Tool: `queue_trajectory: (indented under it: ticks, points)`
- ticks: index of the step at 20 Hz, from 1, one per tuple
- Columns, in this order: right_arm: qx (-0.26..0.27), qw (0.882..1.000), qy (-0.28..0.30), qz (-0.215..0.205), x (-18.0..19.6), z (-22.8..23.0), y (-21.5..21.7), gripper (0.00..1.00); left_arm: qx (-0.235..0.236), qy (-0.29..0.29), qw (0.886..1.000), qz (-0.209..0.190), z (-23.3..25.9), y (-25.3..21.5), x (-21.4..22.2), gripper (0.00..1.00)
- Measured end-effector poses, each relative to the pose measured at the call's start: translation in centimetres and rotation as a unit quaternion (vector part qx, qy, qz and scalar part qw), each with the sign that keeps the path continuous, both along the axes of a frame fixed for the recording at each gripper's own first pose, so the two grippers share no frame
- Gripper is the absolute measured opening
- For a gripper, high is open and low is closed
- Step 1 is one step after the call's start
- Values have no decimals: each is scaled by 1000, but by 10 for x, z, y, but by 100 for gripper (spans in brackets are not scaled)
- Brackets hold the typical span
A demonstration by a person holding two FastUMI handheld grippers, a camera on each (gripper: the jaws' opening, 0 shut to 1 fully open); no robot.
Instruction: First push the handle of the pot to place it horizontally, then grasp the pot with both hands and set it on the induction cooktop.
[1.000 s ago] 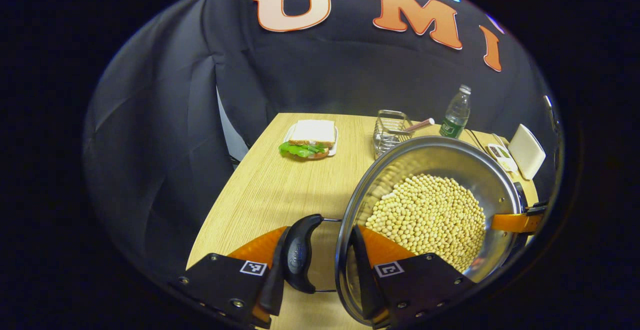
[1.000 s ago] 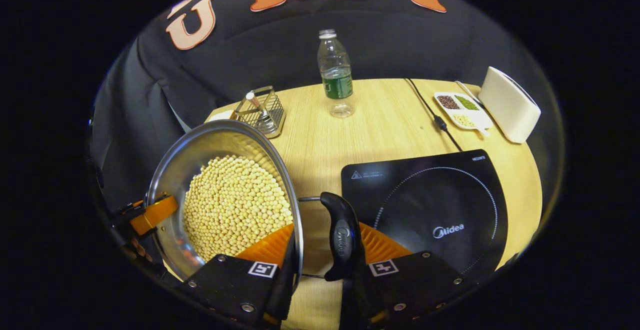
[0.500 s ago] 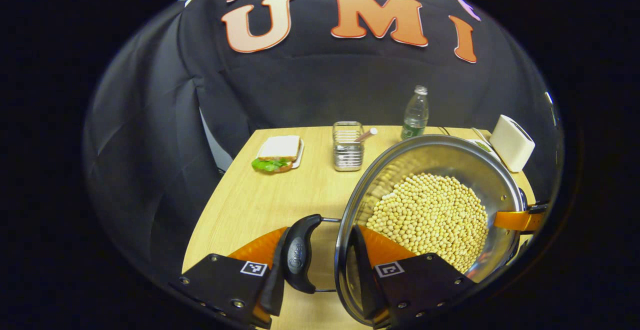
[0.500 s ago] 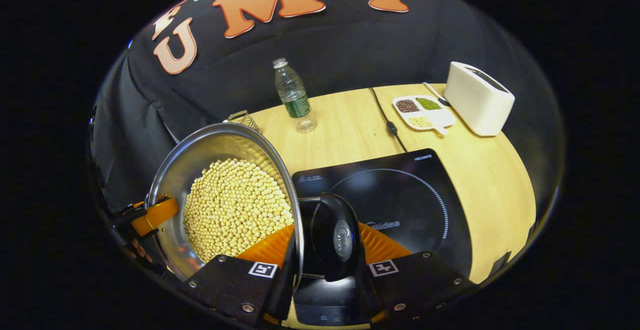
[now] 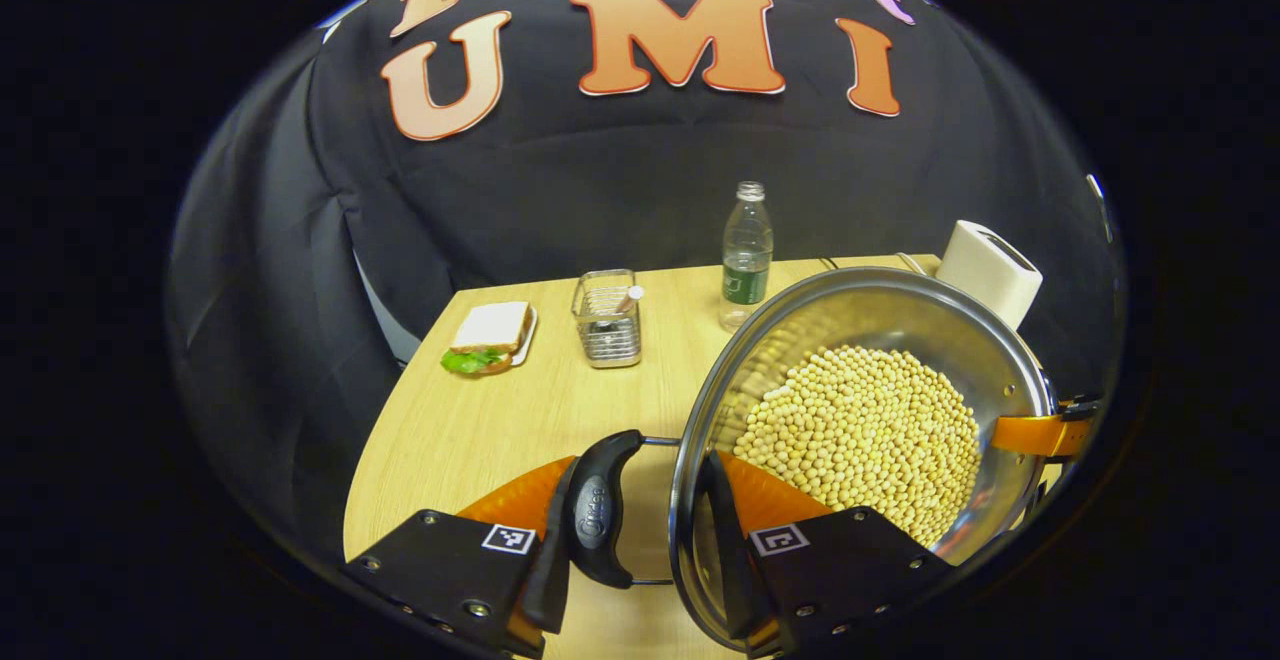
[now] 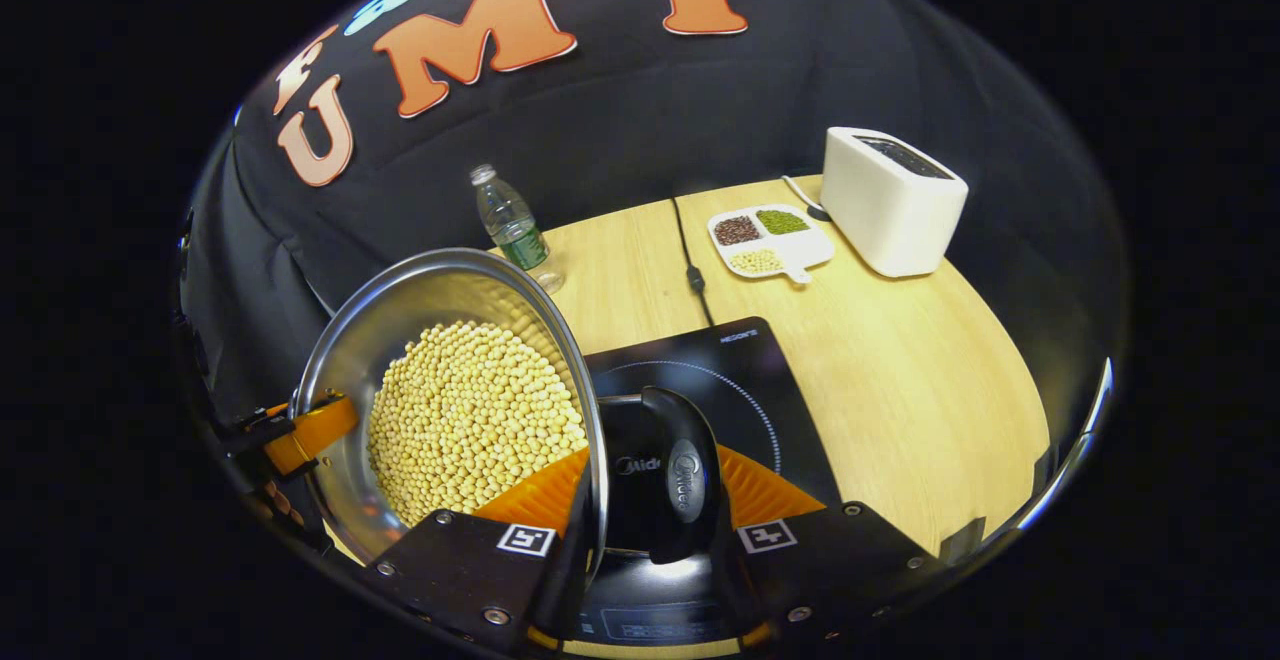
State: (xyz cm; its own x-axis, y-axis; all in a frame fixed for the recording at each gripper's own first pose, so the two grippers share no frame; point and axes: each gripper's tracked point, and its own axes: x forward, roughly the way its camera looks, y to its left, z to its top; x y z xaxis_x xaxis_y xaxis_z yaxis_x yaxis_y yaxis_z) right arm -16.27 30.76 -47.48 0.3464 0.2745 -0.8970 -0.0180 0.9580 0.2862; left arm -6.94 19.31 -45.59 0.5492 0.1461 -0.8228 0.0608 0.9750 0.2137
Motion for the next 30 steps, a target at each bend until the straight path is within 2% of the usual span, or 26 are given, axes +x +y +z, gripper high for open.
queue_trajectory:
  ticks: [8,16,18,22,23,24,25,26,27,30]
  points:
    - [-8,1000,-4,-20,-9,2,5,52,-3,1,1000,-22,-9,-12,3,62]
    - [-16,1000,9,-21,-10,5,12,52,-4,20,999,-32,-20,-14,3,63]
    - [-17,1000,14,-17,-9,0,17,52,-4,25,999,-30,-22,-15,1,60]
    - [-23,999,22,-6,-8,0,16,52,-4,41,999,-21,-25,-18,-2,63]
    - [-24,999,26,-4,-9,2,16,48,-4,45,999,-19,-27,-19,-3,63]
    - [-26,999,28,-3,-8,4,15,52,-4,49,999,-17,-28,-20,-3,63]
    - [-28,999,30,-1,-9,5,12,48,-4,54,998,-17,-30,-21,-3,63]
    - [-29,999,33,-3,-9,6,12,48,-5,58,998,-16,-33,-22,-4,62]
    - [-31,999,36,-2,-10,6,13,52,-5,64,998,-15,-34,-23,-3,63]
    - [-34,999,42,-2,-11,8,11,52,-5,77,997,-14,-37,-22,-4,63]
